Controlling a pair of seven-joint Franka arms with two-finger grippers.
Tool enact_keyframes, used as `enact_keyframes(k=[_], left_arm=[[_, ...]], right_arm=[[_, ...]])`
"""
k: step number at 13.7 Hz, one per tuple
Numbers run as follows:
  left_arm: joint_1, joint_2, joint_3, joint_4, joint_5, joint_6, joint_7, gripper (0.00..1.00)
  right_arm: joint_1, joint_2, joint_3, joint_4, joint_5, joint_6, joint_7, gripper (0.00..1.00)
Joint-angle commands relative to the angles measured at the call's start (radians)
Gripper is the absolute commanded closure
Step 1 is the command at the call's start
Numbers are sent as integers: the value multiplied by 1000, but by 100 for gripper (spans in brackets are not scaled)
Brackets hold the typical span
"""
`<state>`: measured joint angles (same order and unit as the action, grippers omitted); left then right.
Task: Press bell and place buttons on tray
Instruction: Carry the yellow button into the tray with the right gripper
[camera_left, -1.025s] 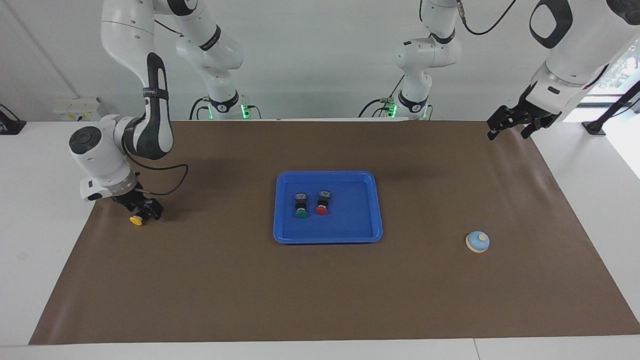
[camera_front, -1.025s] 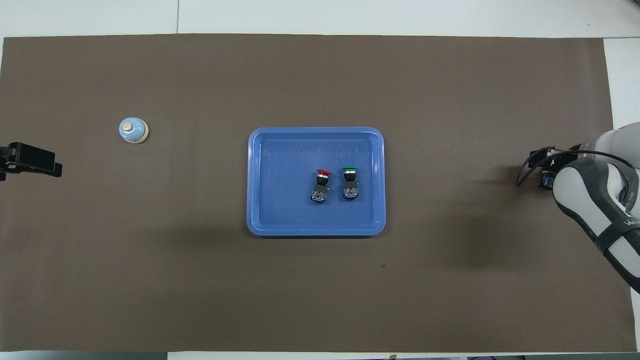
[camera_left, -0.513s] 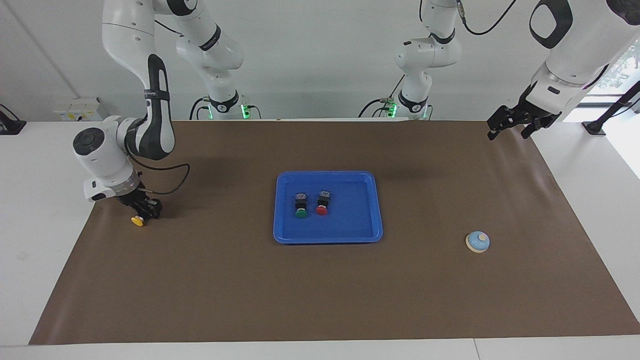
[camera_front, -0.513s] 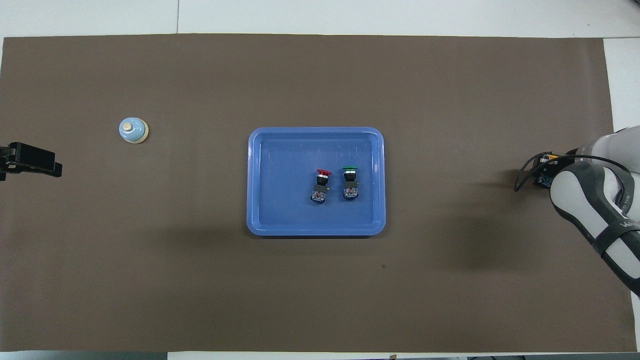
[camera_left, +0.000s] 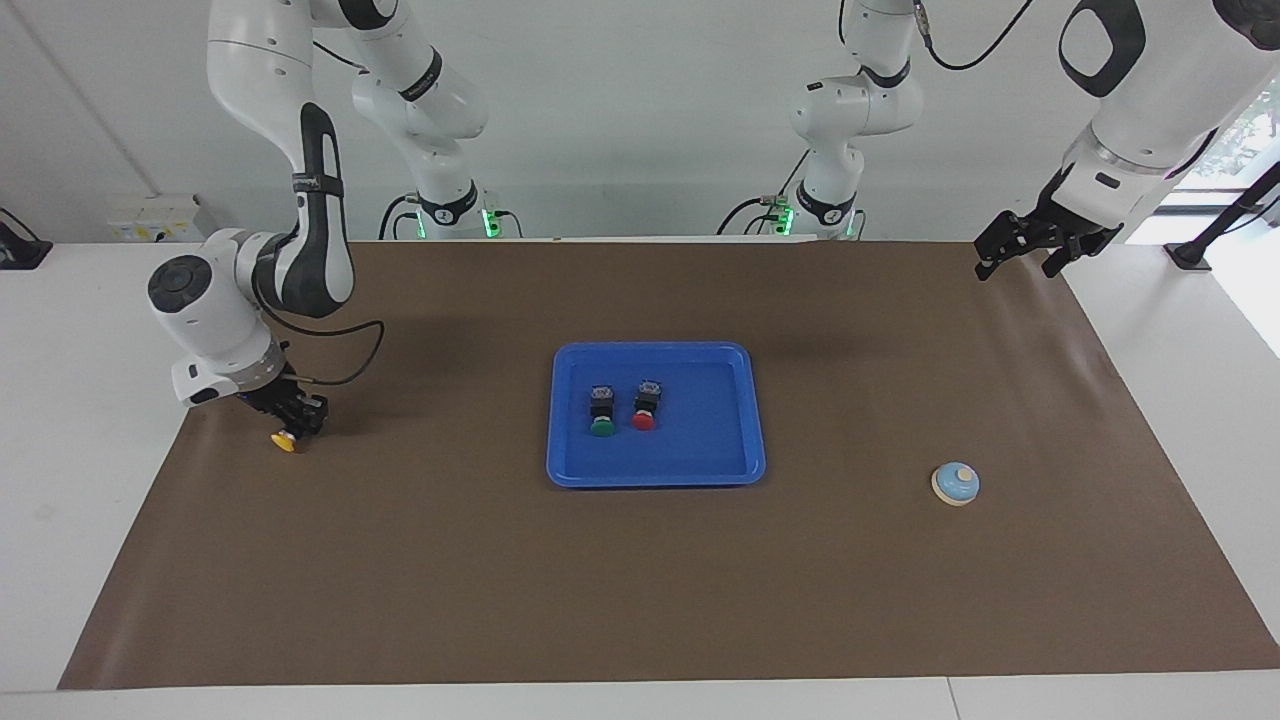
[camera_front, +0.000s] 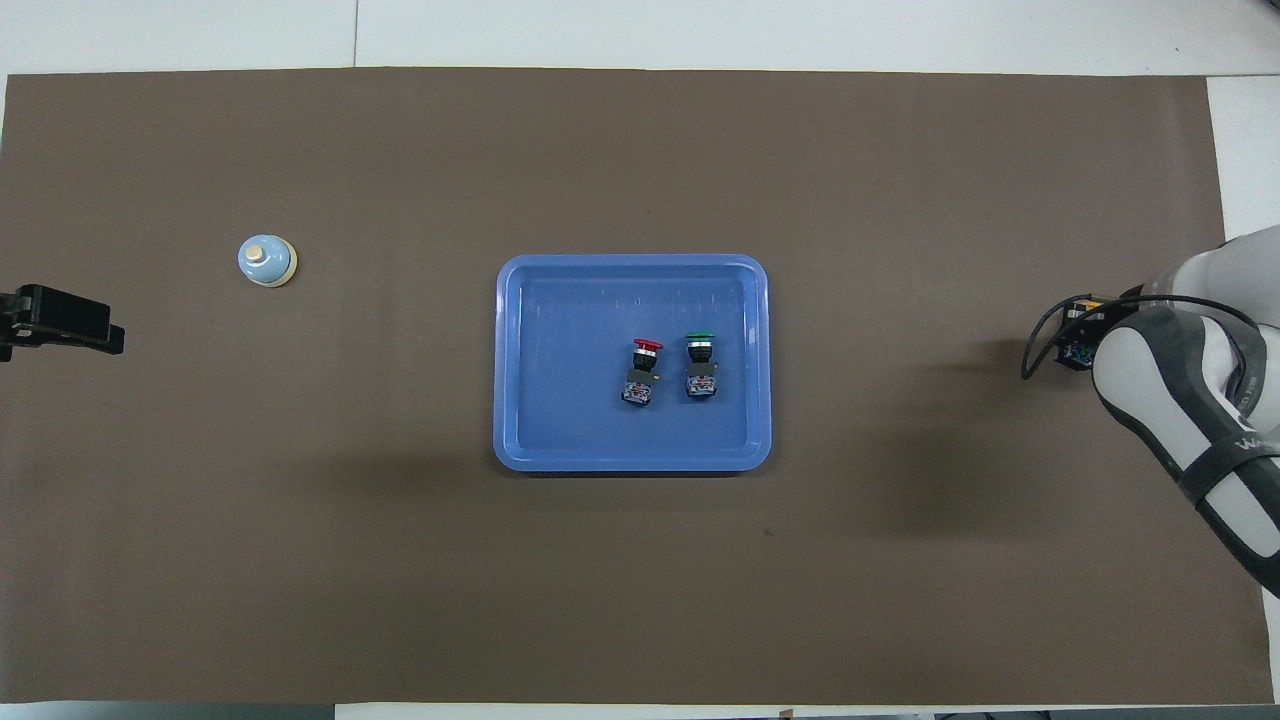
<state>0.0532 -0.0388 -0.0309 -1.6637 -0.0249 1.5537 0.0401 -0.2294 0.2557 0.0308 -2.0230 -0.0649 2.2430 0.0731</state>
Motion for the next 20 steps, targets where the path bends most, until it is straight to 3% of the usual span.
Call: enact_keyframes(k=[1,4,9,15,20], left_arm=[[10,-6,-3,9,-15,-18,7,0],[10,-6,-3,9,-15,-18,7,0],[10,-6,-3,9,-15,-18,7,0],[10,-6,-3,9,-15,-18,7,0],[10,-6,-3,9,-15,-18,7,0]], right_arm=[[82,-9,6,116,-9,-147,63,100],[197,-1,6,217,-7,-259,206,100],[412,31,6,334,-4,-348,447,100],[675,46,14,351,28,-372,704,100],[827,244,12,553,82,-352,873,100]])
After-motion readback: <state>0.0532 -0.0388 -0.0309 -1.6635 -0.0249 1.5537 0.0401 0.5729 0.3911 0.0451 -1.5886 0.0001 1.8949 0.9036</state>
